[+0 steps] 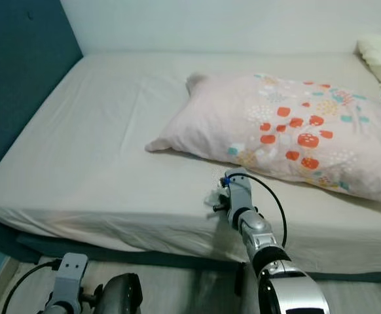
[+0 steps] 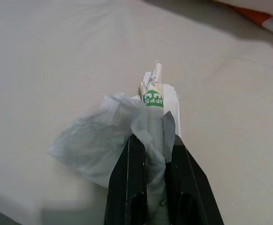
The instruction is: Clean up the room
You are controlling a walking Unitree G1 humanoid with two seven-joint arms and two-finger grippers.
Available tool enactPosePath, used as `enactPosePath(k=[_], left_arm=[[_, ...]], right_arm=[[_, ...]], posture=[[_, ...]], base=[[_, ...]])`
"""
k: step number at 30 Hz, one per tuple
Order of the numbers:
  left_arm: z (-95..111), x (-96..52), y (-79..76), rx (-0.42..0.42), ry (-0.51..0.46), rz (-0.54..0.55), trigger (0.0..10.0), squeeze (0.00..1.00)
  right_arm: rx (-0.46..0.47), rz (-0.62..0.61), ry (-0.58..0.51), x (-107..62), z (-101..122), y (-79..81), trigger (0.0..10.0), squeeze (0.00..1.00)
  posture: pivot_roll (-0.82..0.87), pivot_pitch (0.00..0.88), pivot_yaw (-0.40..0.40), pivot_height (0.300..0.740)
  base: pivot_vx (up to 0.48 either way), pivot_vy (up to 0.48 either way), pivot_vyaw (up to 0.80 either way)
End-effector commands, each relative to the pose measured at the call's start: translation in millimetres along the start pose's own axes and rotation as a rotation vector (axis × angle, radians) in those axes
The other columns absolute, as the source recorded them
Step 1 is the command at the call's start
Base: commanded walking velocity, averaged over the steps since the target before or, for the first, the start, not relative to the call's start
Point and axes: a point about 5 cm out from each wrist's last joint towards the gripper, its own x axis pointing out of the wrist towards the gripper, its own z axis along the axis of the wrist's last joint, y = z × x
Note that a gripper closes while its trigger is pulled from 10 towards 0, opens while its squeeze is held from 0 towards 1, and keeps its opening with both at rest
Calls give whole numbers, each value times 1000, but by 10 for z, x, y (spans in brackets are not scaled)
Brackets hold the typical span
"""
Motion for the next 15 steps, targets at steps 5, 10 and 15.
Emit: enactPosePath(k=[5, 10, 15], left_arm=[[-50, 18, -146, 10, 59, -30, 10000, 0], [12, 55, -176, -22, 64, -16, 10000, 0], [61, 90, -178, -37, 97, 18, 10000, 0]], right_arm=[[110, 31, -101, -3, 104, 19, 0, 0], [347, 375, -417, -72, 588, 401, 0, 0], [362, 512, -474, -160, 629, 669, 0, 0]], posture=[[83, 59, 20, 508], [58, 18, 17, 518], [37, 0, 19, 538]], base=[[0, 0, 0], [0, 0, 0], [0, 0, 0]])
